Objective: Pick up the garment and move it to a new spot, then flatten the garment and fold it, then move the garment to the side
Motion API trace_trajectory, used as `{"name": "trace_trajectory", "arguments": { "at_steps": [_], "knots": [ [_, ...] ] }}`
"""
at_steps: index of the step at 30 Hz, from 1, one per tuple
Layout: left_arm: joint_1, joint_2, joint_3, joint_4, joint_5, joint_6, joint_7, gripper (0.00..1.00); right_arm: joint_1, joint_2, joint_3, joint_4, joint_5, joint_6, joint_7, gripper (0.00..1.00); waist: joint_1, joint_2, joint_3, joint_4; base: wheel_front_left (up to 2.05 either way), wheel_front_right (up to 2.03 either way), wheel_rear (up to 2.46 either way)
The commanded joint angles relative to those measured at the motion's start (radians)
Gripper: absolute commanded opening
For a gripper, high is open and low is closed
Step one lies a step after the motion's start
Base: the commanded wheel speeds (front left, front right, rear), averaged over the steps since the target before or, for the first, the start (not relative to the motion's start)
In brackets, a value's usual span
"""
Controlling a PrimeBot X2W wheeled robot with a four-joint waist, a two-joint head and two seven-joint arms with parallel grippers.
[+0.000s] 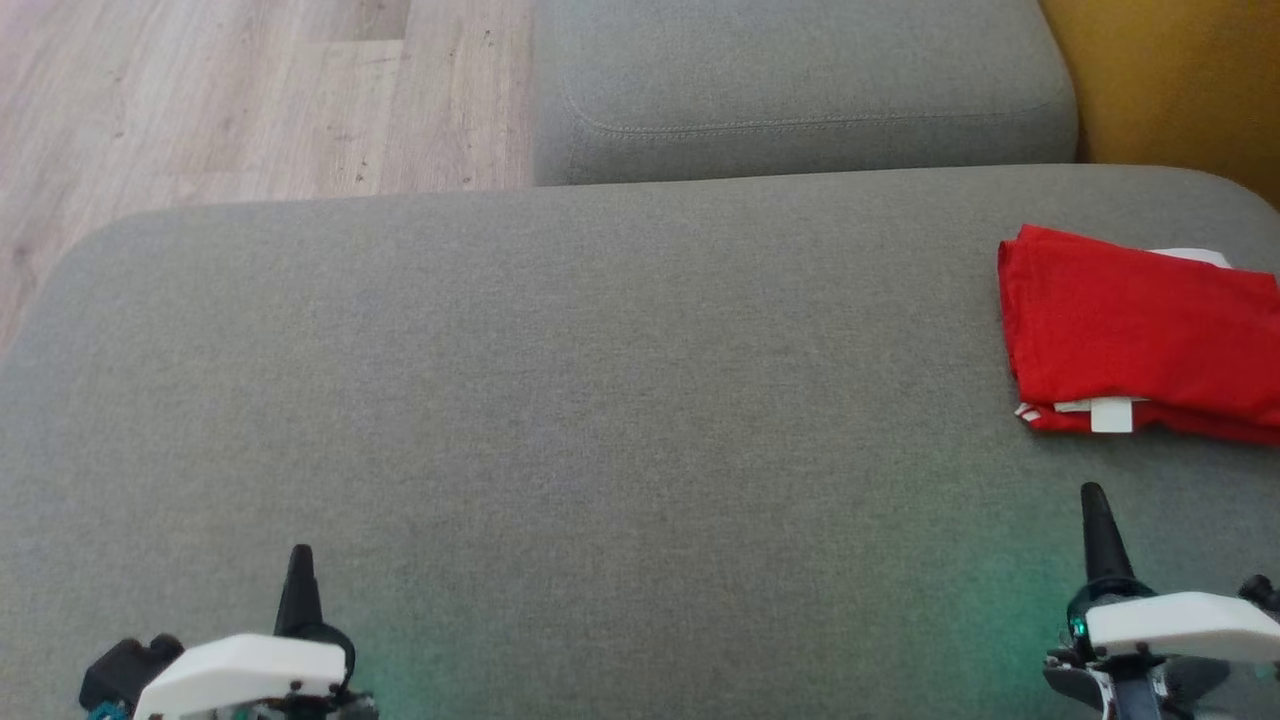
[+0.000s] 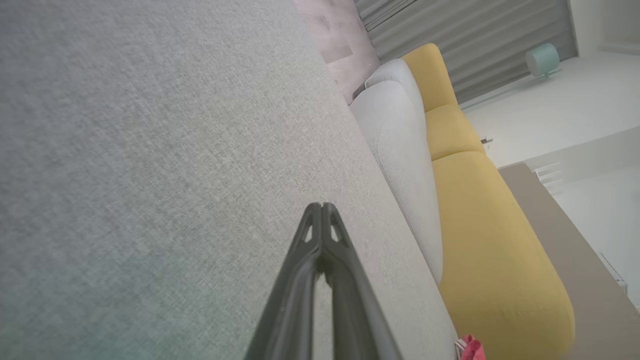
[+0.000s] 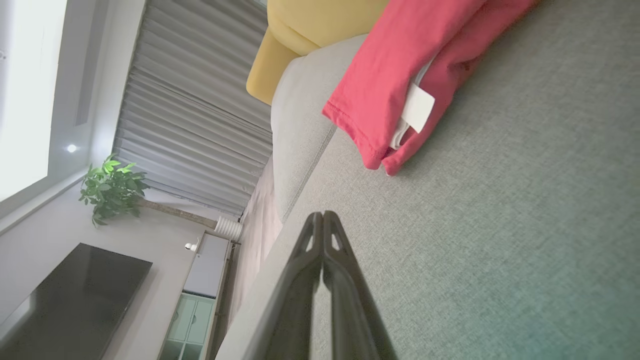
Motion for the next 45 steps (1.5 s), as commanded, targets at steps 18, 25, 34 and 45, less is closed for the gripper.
{"name": "trace_trajectory", "arguments": {
  "at_steps": [18,25,34,45],
  "knots": [
    [-0.086,-0.036,0.128,-0.022,-0.146,-0.066,0.053,0.0,-0.098,-0.011,-0.009,-0.026,0.227,0.006,0.036,0.0,-0.0001,0.0,0.008,-0.011,0.0,0.0,0.0],
    [-0.098,-0.05,0.164,-0.021,-0.2,-0.088,0.073,0.0,-0.113,-0.011,-0.015,-0.025,0.309,0.007,0.048,0.0,-0.0001,0.0,0.011,-0.015,0.0,0.0,0.0],
    [-0.113,-0.068,0.21,-0.019,-0.268,-0.117,0.099,0.0,-0.133,-0.011,-0.024,-0.023,0.414,0.007,0.063,0.0,-0.0001,0.0,0.016,-0.021,0.0,0.0,0.0],
    [-0.13,-0.087,0.26,-0.018,-0.341,-0.148,0.126,0.0,-0.154,-0.011,-0.033,-0.02,0.527,0.008,0.08,0.0,-0.0001,0.0,0.02,-0.027,0.0,0.0,0.0]
  ]
}}
